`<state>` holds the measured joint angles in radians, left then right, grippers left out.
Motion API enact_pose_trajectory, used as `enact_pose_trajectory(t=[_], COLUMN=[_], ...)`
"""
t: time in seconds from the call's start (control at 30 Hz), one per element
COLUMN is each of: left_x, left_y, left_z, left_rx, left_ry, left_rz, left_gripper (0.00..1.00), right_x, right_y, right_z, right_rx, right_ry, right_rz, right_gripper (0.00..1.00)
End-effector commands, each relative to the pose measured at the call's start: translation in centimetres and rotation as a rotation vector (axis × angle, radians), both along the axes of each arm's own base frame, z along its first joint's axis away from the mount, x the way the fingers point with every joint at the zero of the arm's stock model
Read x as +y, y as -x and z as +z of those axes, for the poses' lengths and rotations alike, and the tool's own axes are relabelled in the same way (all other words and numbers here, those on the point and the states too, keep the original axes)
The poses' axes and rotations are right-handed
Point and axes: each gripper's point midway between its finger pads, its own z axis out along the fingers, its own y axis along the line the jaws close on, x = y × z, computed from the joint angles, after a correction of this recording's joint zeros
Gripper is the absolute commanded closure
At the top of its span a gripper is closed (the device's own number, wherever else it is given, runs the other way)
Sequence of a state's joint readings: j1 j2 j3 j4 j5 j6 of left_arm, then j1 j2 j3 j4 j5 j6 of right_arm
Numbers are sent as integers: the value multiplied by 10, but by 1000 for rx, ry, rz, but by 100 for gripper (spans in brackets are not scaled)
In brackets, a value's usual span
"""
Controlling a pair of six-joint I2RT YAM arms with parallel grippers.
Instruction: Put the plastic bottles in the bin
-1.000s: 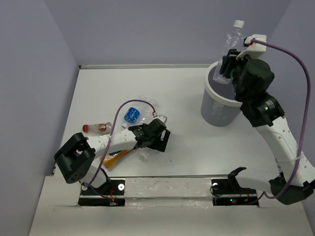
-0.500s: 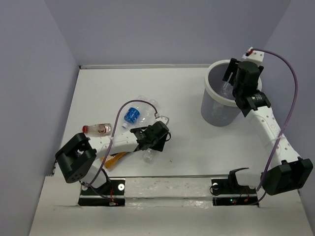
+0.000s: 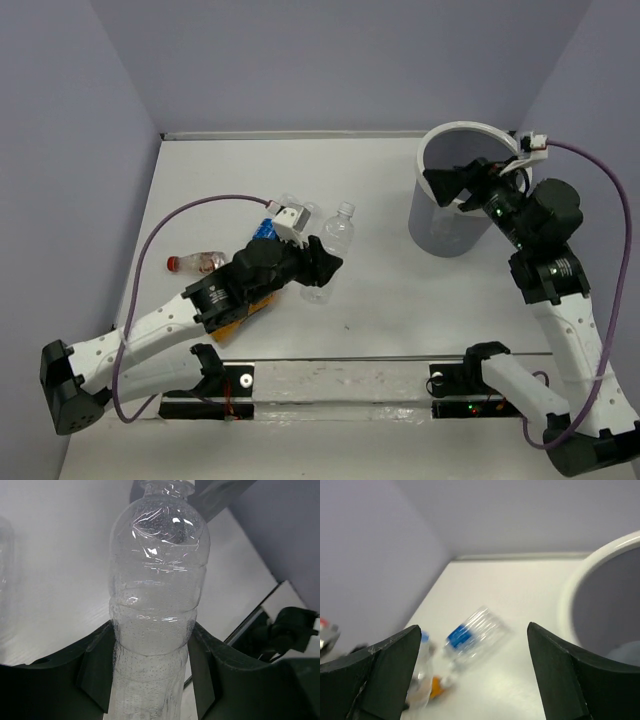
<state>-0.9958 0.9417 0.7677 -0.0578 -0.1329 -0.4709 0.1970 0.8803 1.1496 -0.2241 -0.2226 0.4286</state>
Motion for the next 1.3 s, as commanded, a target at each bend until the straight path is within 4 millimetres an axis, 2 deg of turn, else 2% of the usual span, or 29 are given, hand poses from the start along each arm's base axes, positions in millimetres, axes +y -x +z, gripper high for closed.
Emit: enact_pose_trajectory(t=[0.0,0.03,0.07,0.23,0.37,0.5,0.67,0.7,0.77,0.8,0.87,0.9,0.93,0.97,1.0,1.07,1.1,1.13,1.17,1.2,1.23,1.27], left_x=[-19,-25,-25,-51,-60,-65,-62,-61,-59,-58,-55,-54,-51,-45,-41,-25,-16,-8,7,18,27,44], left_y=[5,6,6,14,20,23,26,26,25,24,23,23,22,19,17,13,10,9,6,6,5,4], left_z=[81,84,86,101,110,110,115,115,114,112,114,115,114,119,118,131,125,126,135,132,131,141], left_rx=[-172,-173,-177,-185,-199,-200,-217,-217,-218,-214,-221,-225,-224,-240,-235,-274,-263,-267,-290,-292,-292,-316], left_ry=[243,251,259,311,333,334,346,346,340,334,338,337,327,324,303,291,249,235,235,194,171,175], left_rz=[-86,-111,-111,-222,-278,-310,-320,-317,-308,-301,-289,-283,-273,-241,-223,-165,-127,-103,-46,-22,4,62], left_gripper=[56,56,56,56,56,56,56,56,55,53,47,40,23,16,4,1,1,1,1,1,1,1], right_x=[81,89,89,131,142,148,151,153,153,152,150,149,142,138,128,110,100,79,67,41,28,7], right_y=[71,82,81,105,100,92,69,70,69,66,64,62,55,50,41,32,26,14,4,-8,-11,-18], right_z=[-31,-30,-30,-50,-64,-67,-82,-82,-75,-72,-64,-60,-53,-46,-29,-14,-3,22,25,34,52,58], right_rx=[107,96,95,127,159,162,209,211,194,189,175,169,145,129,93,48,20,-46,-49,-80,-114,-126], right_ry=[-149,-148,-149,-113,-95,-116,-109,-108,-114,-119,-122,-123,-123,-121,-130,-94,-82,-63,-36,4,8,25], right_rz=[574,613,609,751,749,741,665,674,669,652,634,618,558,519,439,325,265,132,51,-90,-158,-259], right_gripper=[7,6,6,5,4,5,6,9,23,38,49,52,57,58,61,63,65,66,66,67,67,67])
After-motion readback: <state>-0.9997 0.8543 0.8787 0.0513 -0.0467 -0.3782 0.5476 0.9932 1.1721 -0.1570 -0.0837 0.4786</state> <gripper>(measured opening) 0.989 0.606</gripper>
